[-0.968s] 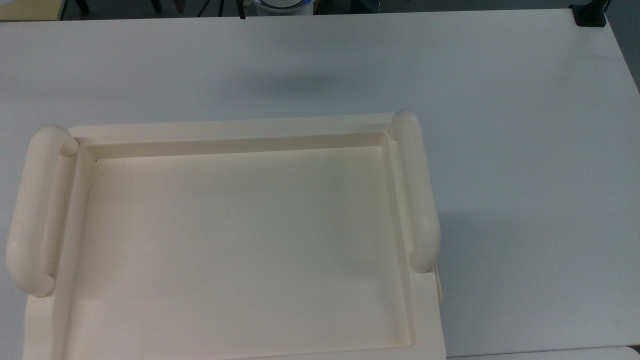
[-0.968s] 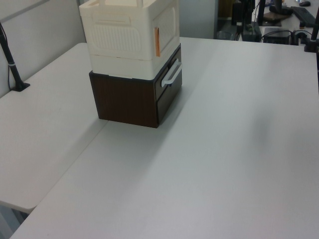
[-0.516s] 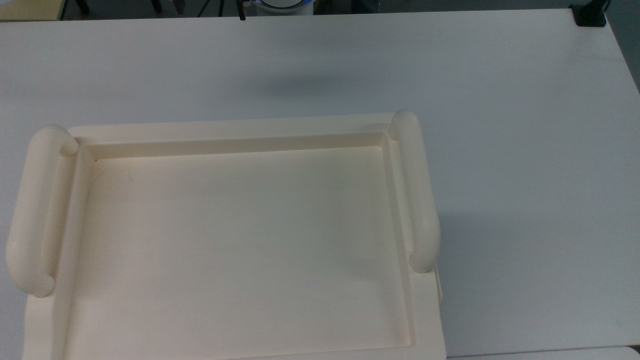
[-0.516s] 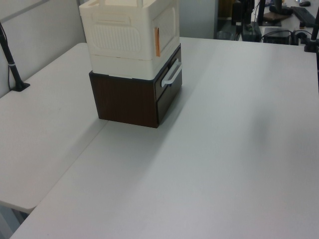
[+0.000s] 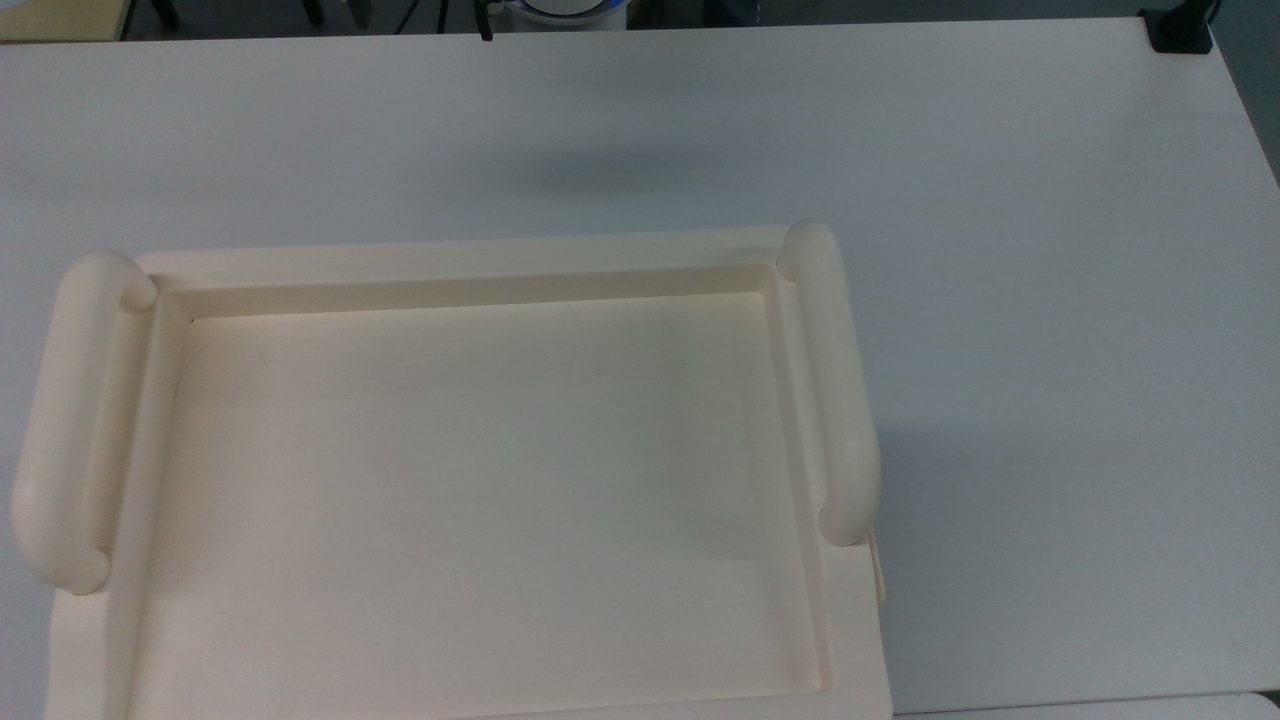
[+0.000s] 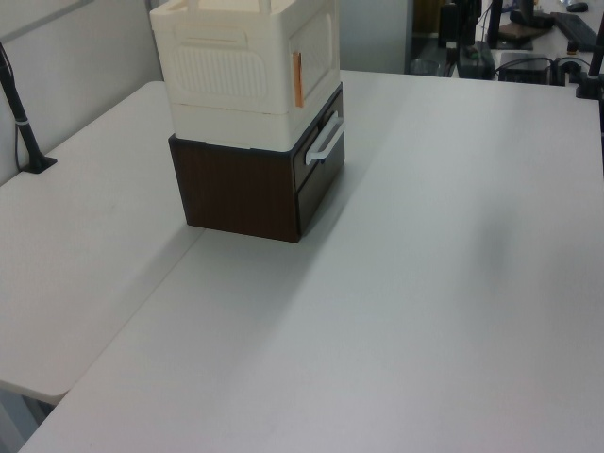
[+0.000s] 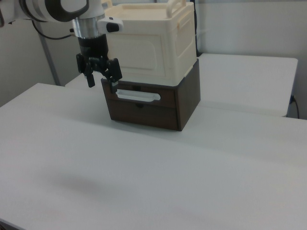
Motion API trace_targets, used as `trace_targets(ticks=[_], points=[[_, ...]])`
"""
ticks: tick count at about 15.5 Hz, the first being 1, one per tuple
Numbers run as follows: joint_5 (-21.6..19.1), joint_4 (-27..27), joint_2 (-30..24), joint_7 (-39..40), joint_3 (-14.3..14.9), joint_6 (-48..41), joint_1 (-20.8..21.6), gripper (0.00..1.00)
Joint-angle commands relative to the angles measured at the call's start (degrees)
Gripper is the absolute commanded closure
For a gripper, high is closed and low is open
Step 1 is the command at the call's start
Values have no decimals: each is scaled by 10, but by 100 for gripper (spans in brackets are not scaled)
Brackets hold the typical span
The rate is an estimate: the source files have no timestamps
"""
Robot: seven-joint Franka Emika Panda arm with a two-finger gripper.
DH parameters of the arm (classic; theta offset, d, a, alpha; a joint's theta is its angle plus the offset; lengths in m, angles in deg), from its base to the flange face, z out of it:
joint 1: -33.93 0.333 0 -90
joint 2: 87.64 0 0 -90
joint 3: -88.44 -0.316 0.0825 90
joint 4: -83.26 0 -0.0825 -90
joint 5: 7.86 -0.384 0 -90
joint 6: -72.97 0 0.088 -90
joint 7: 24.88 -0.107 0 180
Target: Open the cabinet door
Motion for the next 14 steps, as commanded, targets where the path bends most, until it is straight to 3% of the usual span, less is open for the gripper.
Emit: trace_targets(ticks=[1, 14], points=[[-4, 2, -1, 10, 2, 12, 5, 0], [-4, 7, 9, 17, -4, 10, 21, 0]])
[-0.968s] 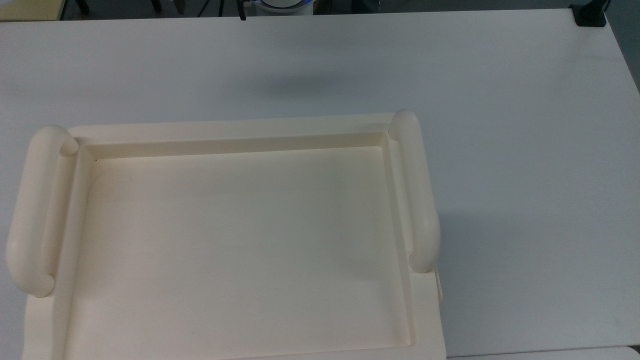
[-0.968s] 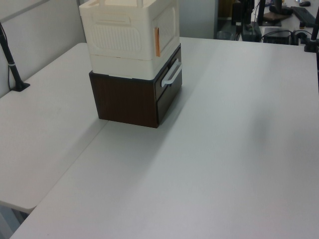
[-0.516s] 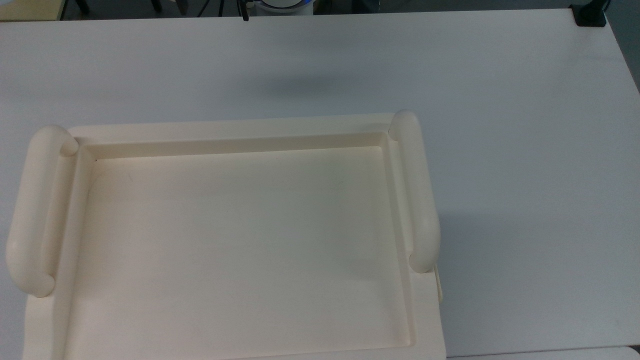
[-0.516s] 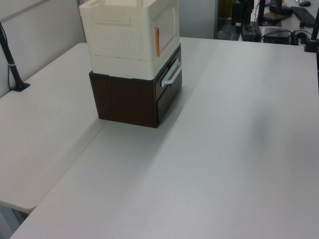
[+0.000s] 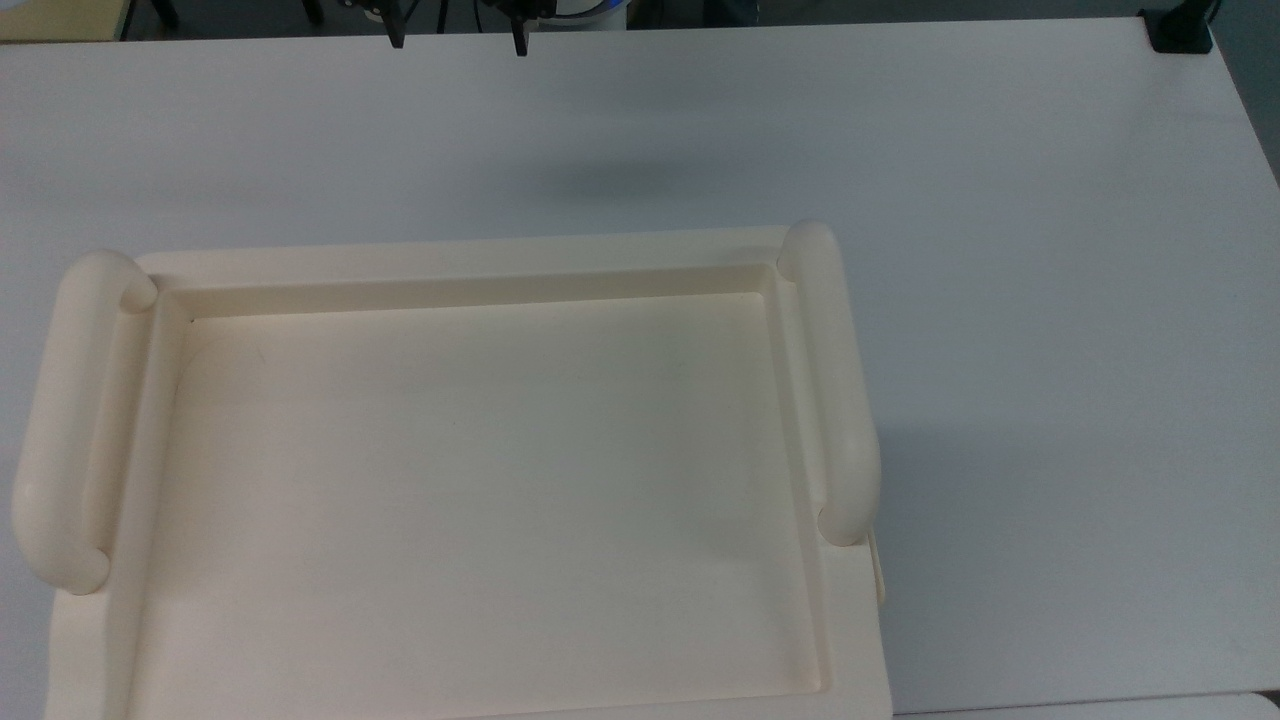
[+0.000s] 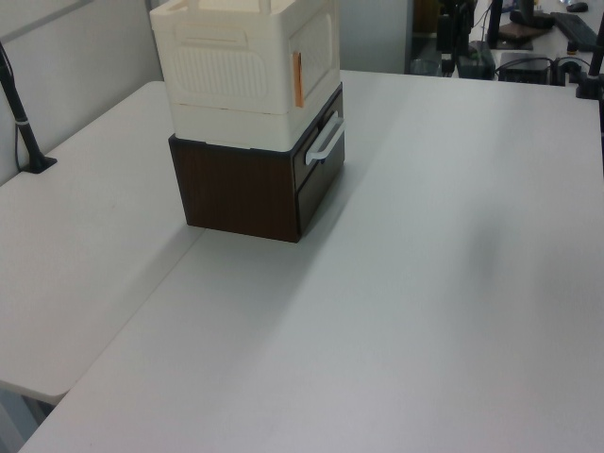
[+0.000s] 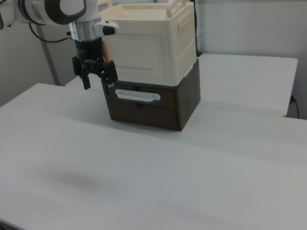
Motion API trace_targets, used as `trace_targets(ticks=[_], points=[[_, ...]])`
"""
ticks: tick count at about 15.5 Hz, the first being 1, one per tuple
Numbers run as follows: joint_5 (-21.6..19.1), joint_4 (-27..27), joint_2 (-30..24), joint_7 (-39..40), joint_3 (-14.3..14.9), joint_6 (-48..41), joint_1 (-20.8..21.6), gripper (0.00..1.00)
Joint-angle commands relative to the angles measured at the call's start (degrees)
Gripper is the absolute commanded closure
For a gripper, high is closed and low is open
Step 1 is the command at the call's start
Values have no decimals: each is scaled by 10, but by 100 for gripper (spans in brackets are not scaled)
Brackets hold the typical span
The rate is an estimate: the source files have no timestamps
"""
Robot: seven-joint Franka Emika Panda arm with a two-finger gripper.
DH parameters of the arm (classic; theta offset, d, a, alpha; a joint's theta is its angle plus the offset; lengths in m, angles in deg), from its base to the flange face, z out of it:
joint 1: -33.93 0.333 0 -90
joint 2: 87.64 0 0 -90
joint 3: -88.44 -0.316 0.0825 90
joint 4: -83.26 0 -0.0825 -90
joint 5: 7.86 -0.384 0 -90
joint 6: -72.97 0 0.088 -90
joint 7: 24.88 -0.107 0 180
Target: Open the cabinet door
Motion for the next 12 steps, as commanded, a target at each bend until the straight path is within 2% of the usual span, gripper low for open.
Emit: trace_targets(ticks=[1, 3, 8, 10, 12], points=[[-4, 6, -4, 45, 4, 9, 3, 0], [-4, 5, -4, 84, 4, 4, 3, 0], [-14, 0, -5, 86, 4, 10, 11, 0], [-20, -9, -5, 88, 3, 42, 24, 6], [-18, -6, -5, 88, 2, 115, 44, 8]])
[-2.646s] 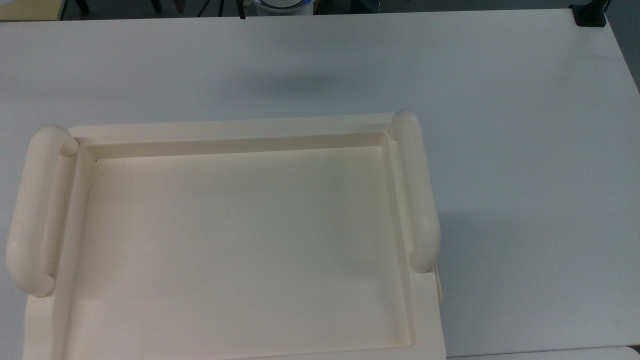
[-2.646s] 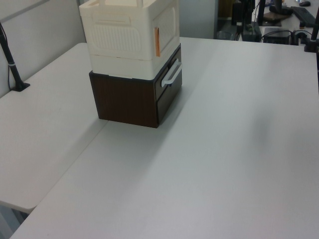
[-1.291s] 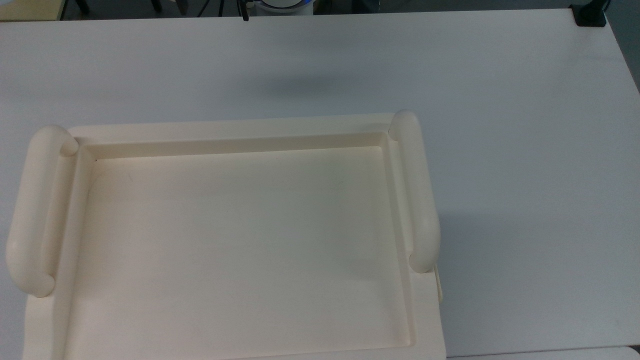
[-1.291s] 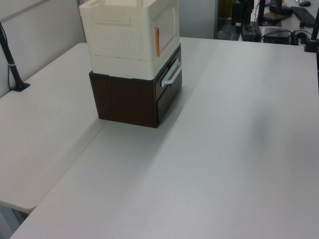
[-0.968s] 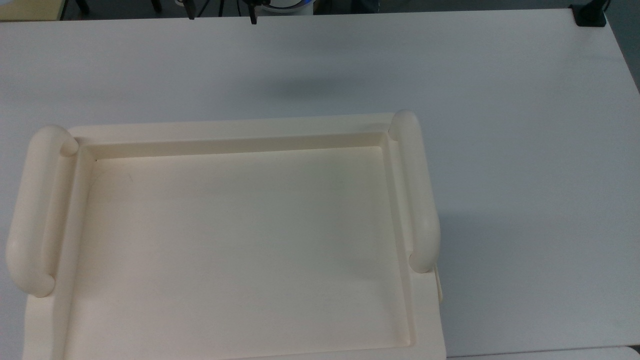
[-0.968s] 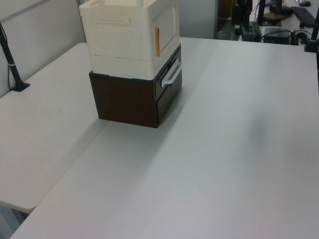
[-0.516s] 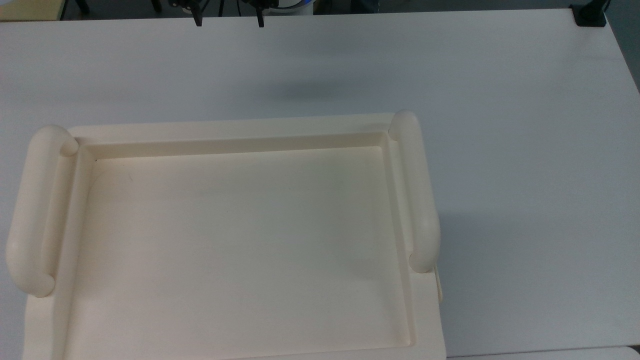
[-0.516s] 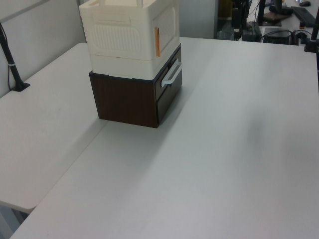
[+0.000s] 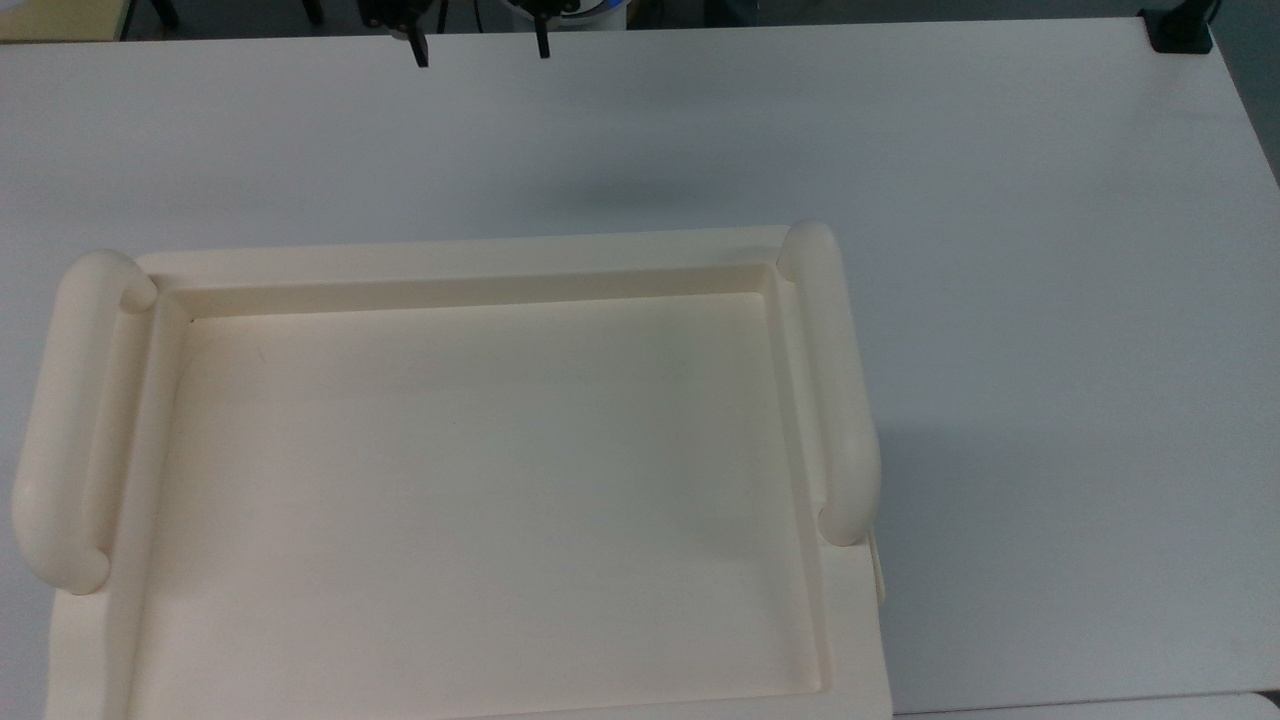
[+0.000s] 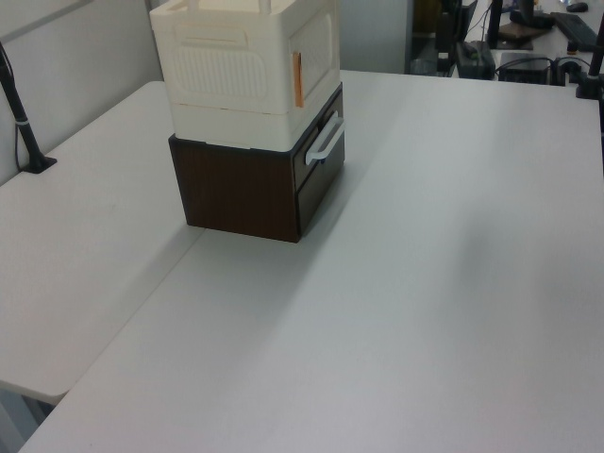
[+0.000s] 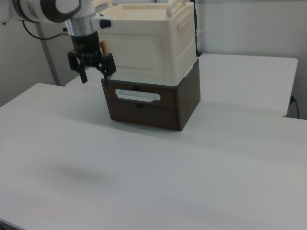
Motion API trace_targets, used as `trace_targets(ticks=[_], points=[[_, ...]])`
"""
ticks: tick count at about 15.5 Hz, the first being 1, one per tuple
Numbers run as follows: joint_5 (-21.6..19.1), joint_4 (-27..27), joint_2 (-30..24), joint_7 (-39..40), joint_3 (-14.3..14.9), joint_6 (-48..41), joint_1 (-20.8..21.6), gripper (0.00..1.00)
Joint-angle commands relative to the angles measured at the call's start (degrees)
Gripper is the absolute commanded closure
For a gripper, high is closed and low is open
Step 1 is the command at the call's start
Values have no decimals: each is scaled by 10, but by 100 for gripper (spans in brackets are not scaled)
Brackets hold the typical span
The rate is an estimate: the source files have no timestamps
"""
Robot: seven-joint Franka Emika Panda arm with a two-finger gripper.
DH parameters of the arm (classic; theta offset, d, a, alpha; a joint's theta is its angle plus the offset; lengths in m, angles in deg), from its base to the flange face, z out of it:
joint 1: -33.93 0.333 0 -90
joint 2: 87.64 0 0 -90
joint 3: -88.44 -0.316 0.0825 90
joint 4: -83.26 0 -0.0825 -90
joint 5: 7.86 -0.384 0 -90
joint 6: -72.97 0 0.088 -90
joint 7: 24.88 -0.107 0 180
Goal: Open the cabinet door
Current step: 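Lower the open gripper down beside the cream cabinet door's free edge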
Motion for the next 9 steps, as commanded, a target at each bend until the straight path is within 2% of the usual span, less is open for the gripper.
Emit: trace_targets(ticks=[1, 3, 7, 9], points=[[-6, 4, -5, 12, 4, 110, 30, 8], [-3, 9, 1, 19, 4, 210, 46, 14], [1, 6, 23, 26, 4, 286, 55, 20], [4, 4, 45, 20, 5, 315, 75, 25]])
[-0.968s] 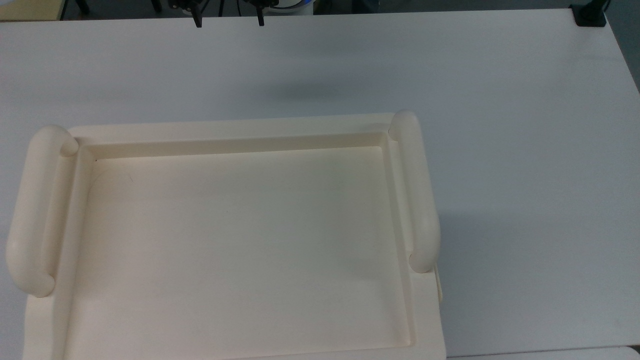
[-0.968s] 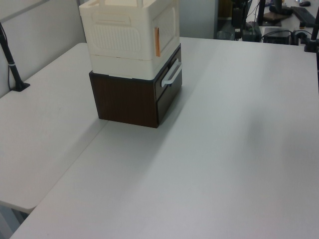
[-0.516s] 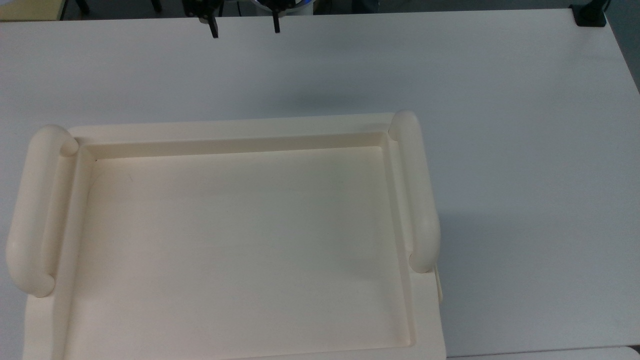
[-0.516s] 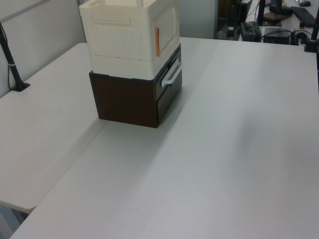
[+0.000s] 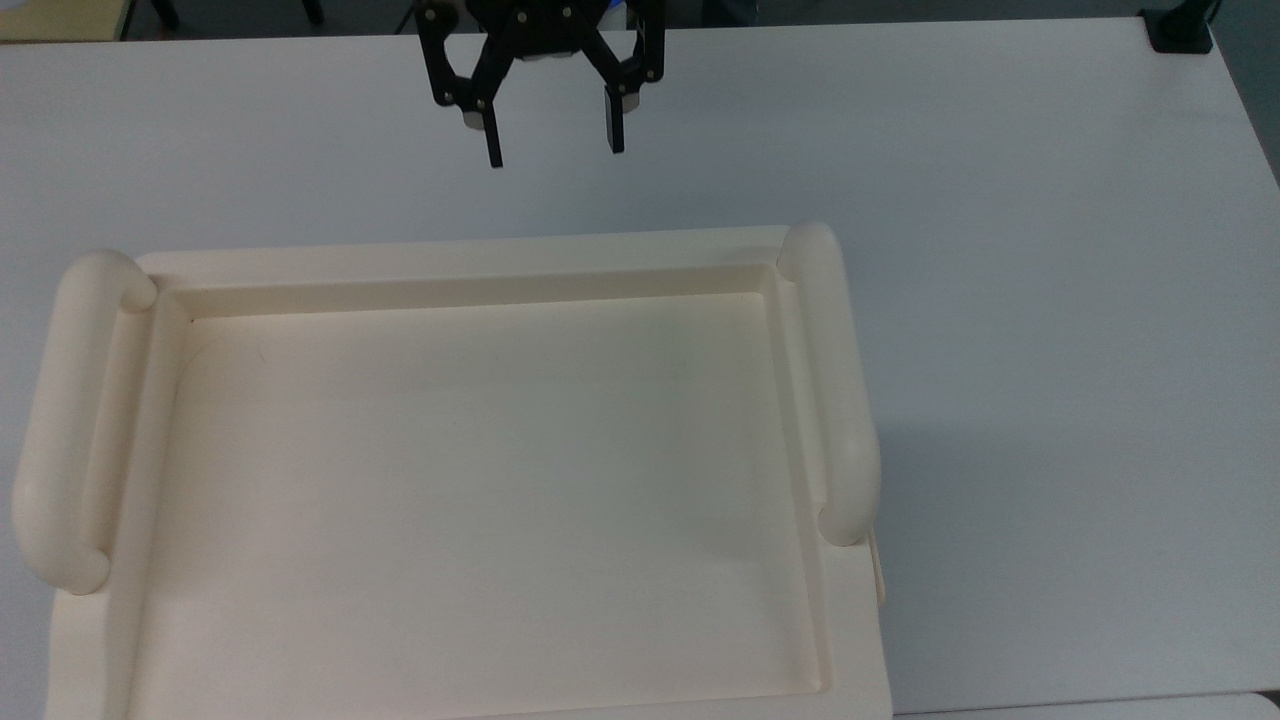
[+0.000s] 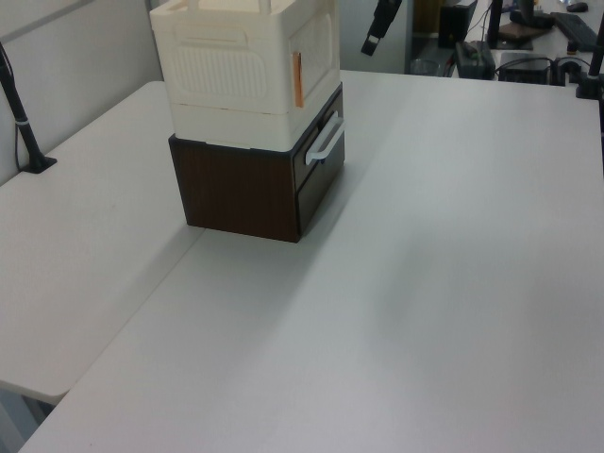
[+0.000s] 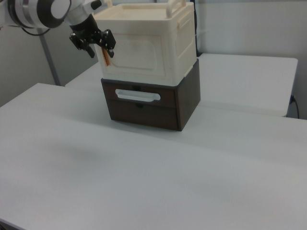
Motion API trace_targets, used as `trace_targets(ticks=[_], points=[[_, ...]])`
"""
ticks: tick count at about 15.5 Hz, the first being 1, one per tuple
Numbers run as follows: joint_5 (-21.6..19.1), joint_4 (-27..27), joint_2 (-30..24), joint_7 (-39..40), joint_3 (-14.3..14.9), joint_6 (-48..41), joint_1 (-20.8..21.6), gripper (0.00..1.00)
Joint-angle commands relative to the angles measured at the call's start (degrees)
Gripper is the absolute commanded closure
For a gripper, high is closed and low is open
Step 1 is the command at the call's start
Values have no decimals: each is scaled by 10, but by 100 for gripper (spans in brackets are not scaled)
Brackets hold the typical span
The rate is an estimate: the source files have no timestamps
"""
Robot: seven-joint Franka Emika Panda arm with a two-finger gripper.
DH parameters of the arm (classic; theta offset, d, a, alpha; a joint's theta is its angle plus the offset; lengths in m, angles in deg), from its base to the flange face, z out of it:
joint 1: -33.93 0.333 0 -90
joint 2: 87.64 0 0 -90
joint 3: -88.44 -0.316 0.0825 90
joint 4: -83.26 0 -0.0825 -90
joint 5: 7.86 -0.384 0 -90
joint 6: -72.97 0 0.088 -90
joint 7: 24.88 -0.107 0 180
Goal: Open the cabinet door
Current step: 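Lower the open gripper down beside the cream cabinet door's free edge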
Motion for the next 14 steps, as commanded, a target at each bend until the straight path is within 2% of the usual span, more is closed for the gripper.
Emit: trace_targets(ticks=[1, 5, 8, 10, 13, 14], points=[[11, 2, 30, 4, 6, 56, 30, 25], [38, -6, 64, -44, 15, 100, 64, 27], [46, -38, 106, -51, 44, 126, 99, 32], [47, -47, 115, -65, 52, 131, 106, 35], [49, -48, 115, -66, 52, 132, 110, 46], [56, -48, 115, -66, 53, 136, 114, 53]])
